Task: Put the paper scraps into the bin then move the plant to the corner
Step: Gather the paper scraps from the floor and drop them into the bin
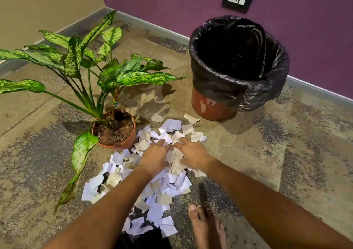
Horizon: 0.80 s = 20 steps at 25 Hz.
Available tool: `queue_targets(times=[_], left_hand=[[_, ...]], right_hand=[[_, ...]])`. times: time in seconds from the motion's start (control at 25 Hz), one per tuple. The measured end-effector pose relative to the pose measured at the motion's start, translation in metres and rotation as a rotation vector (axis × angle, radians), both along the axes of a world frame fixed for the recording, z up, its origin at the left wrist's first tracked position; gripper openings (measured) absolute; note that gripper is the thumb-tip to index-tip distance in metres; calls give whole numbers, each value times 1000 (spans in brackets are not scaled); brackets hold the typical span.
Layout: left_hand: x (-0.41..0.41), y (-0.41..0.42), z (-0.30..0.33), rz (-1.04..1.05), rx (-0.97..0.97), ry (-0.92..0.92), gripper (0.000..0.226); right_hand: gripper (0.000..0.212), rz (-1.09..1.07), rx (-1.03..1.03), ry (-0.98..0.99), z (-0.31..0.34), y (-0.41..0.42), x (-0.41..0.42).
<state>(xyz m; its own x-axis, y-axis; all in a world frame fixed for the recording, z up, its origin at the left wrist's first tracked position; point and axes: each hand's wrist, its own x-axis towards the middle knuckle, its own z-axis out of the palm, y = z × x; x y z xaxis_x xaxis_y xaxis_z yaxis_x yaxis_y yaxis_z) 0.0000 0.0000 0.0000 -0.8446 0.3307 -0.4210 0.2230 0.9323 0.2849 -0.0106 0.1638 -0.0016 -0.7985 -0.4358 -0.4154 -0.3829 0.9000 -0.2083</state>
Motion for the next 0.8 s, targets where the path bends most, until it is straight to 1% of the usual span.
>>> queue_targets(times=[0.12, 0.2, 0.28, 0.32, 0.36, 0.44, 0.52, 0.56, 0.68, 0.8], left_hand=[[-2, -6, 1, 35, 10, 51, 65], [-4, -8, 2, 92, -36, 63, 72], [-1, -10, 2, 125, -116, -8, 87], [0, -11, 4, 125, -150, -52, 91], [1, -12, 3, 120, -172, -86, 89], [0, -14, 4, 116, -155, -98, 69], [-5, -15, 6, 119, -113, -38, 44], [-8, -13, 7, 114, -109, -7, 37], [-13, -9, 13, 130, -130, 50, 33], [-18, -13, 22, 179, -106, 109, 30]], right_hand=[[52, 32, 36, 64, 5, 3, -2], [50, 17, 52, 105, 10, 7, -6], [50, 16, 67, 150, 15, 13, -9], [50, 13, 68, 160, 18, 17, -10], [51, 10, 67, 159, 21, 20, -11], [52, 1, 40, 140, 28, 26, -12], [49, -12, -1, 140, 33, 30, -12], [45, -24, -29, 154, 35, 33, -13], [36, -57, -128, 219, 40, 38, -13], [31, -82, -190, 276, 47, 39, -13]])
